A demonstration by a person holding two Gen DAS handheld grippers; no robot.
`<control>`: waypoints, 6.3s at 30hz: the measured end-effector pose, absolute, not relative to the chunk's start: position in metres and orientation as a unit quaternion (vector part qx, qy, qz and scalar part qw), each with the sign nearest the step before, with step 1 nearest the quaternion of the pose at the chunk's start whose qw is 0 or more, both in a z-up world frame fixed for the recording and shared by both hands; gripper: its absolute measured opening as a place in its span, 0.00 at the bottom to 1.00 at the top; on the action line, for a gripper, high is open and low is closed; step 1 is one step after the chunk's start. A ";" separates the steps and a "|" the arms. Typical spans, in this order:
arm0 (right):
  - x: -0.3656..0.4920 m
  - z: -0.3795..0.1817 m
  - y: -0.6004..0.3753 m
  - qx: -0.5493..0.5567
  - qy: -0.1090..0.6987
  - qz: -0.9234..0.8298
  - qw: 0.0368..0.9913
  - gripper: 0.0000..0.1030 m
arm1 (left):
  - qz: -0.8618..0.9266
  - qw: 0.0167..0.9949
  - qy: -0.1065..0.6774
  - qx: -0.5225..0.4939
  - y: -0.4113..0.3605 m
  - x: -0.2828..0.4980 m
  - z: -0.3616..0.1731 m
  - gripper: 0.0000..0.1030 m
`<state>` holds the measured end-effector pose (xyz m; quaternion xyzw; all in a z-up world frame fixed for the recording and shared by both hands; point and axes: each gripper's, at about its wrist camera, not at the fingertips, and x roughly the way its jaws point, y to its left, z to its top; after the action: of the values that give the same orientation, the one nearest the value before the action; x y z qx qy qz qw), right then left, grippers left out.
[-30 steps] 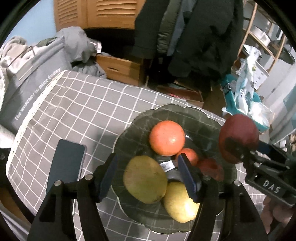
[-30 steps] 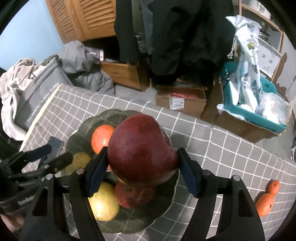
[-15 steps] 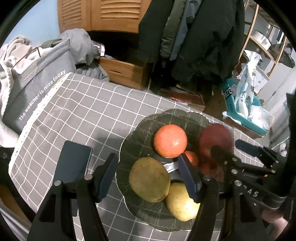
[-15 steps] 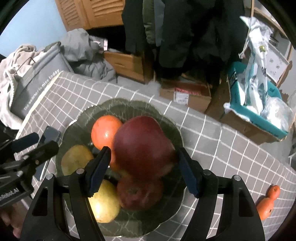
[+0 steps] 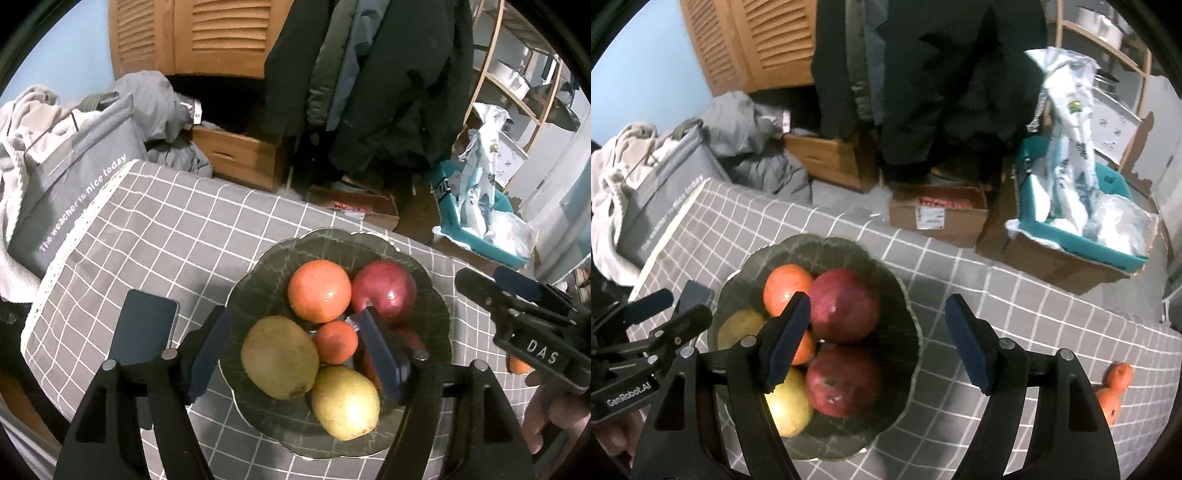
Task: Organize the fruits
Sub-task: 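Lift both tools away from the bowl toward the two loose oranges, then lower the left tool onto the large orange and close on it, then lower the right tool onto the small orange and grasp it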
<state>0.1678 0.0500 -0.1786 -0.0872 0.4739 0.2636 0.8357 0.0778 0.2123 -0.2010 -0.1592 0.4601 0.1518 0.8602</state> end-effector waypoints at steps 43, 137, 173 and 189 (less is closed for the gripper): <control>0.102 -0.060 -0.129 -0.072 0.355 0.152 0.920 0.79 | 0.058 0.917 0.389 -0.073 0.082 0.065 -0.099 0.91; 0.198 -0.259 -0.353 0.032 0.576 -0.010 0.817 0.81 | -0.146 0.798 0.584 -0.021 -0.189 0.209 -0.306 0.63; 0.147 -0.274 -0.312 0.034 0.605 0.041 0.794 0.81 | -0.088 0.818 0.567 -0.043 -0.099 0.177 -0.294 0.62; 0.133 -0.298 -0.304 0.029 0.622 0.050 0.781 0.43 | -0.078 0.822 0.562 -0.038 -0.091 0.148 -0.287 0.62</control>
<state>0.1330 -0.3044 -0.2982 0.0294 0.6220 0.0505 0.7808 0.1476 -0.0909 -0.2869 -0.0376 0.5623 -0.0779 0.8224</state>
